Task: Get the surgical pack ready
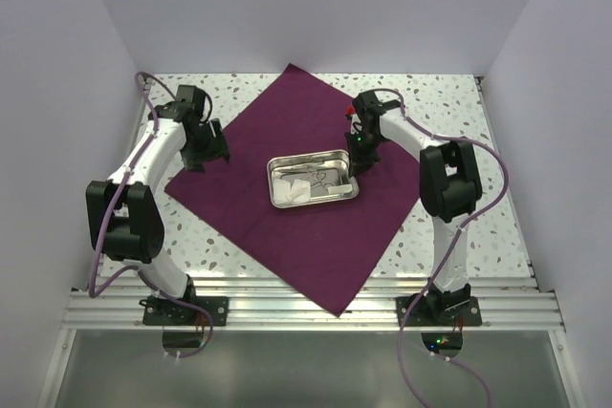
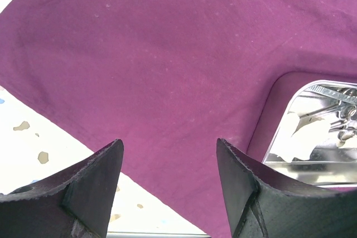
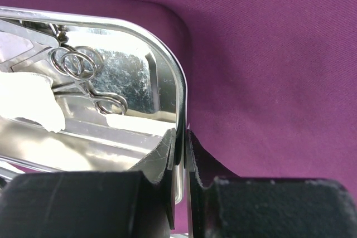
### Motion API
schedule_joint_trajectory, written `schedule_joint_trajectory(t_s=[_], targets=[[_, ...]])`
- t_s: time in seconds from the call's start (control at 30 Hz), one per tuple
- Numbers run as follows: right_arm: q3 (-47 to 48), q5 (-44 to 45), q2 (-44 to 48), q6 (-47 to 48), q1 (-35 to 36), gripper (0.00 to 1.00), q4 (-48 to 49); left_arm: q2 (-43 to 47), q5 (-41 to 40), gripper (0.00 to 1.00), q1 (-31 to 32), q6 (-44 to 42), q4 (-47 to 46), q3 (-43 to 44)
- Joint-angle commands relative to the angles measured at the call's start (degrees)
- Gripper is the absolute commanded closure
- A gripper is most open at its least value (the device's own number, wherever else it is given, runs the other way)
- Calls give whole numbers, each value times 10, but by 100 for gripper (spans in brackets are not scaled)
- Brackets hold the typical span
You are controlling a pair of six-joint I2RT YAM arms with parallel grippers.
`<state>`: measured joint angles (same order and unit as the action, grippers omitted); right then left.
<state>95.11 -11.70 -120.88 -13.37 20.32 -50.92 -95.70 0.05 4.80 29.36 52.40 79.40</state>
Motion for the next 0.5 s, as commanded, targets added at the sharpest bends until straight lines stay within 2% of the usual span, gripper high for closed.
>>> schedule_joint_trajectory(t_s=[0.0, 0.47], targets=[[0, 13, 3, 26, 2, 100, 6, 17, 8, 28, -2, -7, -5, 2], [17, -2, -8, 11, 17, 100, 2, 21, 14, 28, -2, -9, -6, 1]])
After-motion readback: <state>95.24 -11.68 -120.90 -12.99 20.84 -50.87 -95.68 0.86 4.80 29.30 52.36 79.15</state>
